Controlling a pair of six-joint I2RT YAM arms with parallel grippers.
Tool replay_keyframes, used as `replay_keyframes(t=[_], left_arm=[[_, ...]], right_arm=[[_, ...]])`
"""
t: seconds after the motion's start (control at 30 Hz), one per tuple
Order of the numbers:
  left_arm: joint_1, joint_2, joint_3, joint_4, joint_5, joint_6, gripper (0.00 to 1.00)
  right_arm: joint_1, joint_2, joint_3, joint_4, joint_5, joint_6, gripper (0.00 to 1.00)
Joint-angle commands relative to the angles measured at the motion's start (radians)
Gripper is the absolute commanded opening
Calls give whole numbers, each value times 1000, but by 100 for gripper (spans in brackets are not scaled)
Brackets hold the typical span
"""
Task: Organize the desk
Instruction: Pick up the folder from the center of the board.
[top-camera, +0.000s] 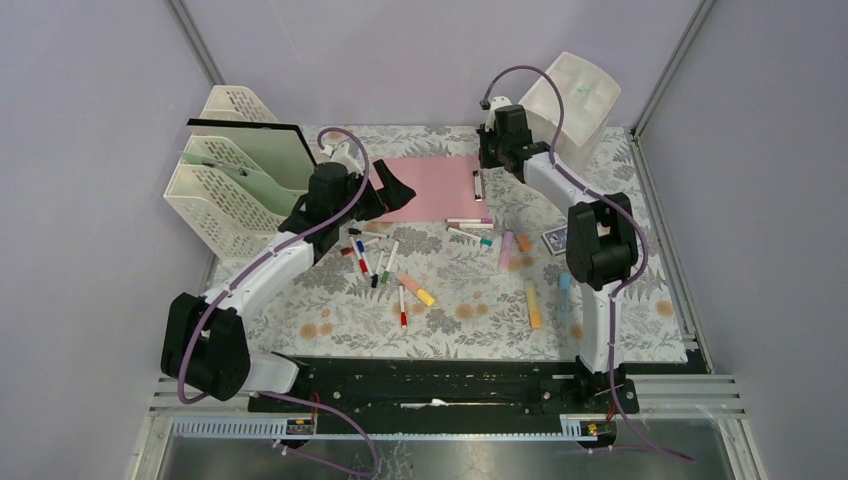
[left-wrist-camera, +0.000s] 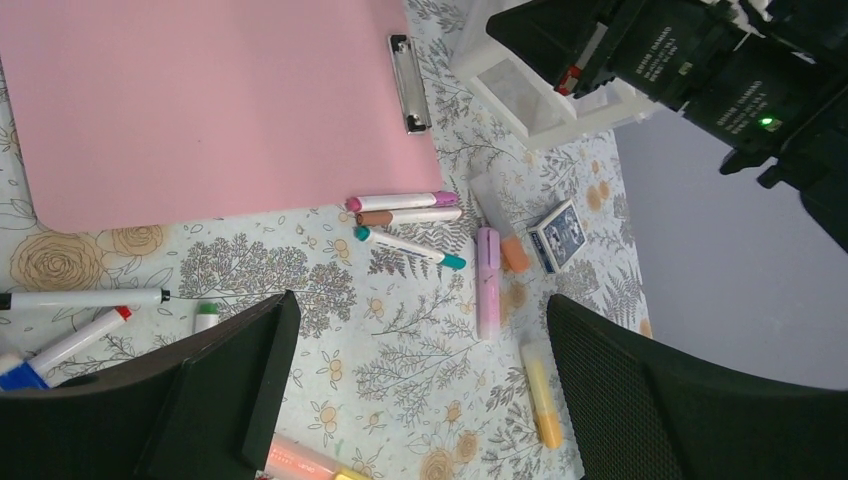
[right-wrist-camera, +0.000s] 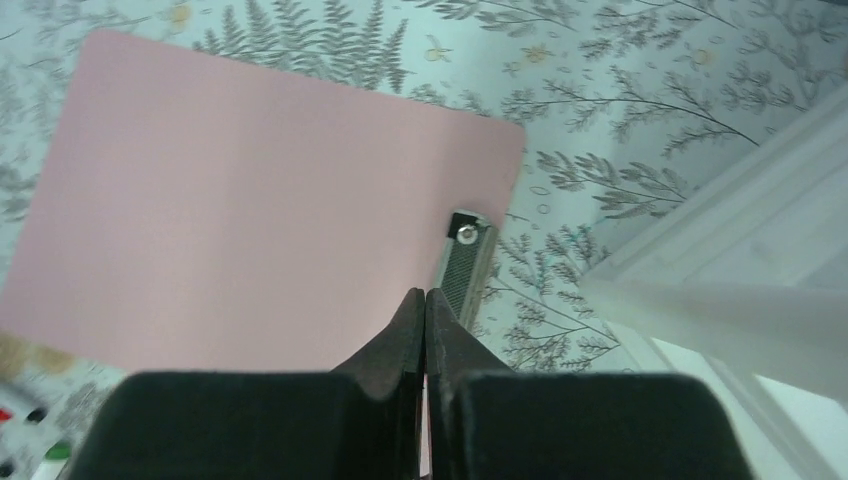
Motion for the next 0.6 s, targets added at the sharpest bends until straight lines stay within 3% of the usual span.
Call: replay_keyframes(t=[0.0,0.17,0.3,0.43,0.57], left_arm=[[3,36,30,41,33,61,99],[24,105,60,-49,3,100,99],[83,182,51,-16,26,61,99],[105,261,95,-28,-2,71,99],[104,342,192,-120,-71,127,99]], right_arm=[[-5,-90,-33,-49,-223,-86,3],[-3,-180,-103,-135,-485,-202,32],[-4,-226,-170,-179,-533,-222,47],[-3,-220,-224,-180,-490,-201,48],[-3,-190,-226,-164,-311,-161,47]])
